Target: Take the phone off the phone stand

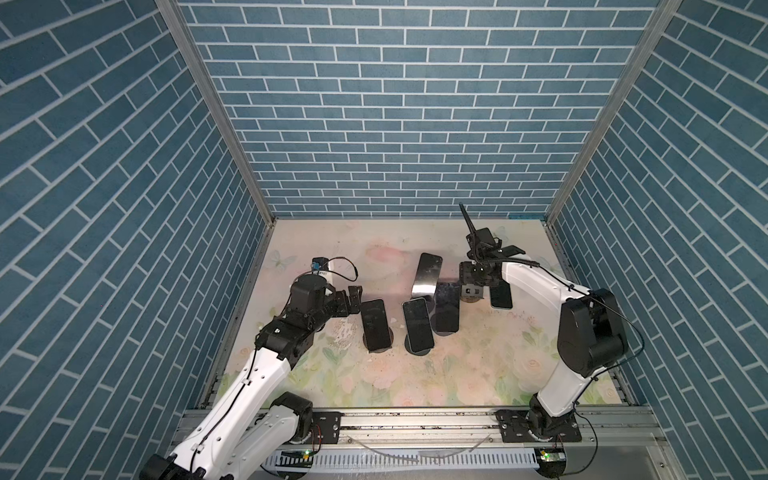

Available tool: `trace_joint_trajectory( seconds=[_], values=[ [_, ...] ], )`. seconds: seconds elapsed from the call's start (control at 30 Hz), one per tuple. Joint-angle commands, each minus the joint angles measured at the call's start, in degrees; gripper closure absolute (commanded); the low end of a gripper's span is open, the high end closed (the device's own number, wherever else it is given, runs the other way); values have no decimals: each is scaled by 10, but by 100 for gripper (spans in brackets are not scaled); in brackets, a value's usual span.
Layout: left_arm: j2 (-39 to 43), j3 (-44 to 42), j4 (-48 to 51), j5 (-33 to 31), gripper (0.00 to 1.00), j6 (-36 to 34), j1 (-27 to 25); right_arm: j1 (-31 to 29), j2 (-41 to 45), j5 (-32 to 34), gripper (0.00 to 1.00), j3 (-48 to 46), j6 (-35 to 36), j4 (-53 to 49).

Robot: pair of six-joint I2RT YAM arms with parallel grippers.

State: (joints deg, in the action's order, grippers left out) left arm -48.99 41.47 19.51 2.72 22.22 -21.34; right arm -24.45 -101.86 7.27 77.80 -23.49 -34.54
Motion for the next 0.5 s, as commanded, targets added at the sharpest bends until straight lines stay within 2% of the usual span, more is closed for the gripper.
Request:
trace_joint_trajectory(
  seconds=[0.0, 0.27, 0.47],
  values=[
    [17, -3, 12, -4, 0, -8, -4, 16, -41, 6, 40, 65, 31, -16],
    [29, 1, 33, -19, 0, -9, -5, 66, -135, -22, 39, 169, 49, -28],
    [26, 1, 33, -26, 0, -6, -6, 86, -183, -31, 35, 212, 47, -45]
  ],
)
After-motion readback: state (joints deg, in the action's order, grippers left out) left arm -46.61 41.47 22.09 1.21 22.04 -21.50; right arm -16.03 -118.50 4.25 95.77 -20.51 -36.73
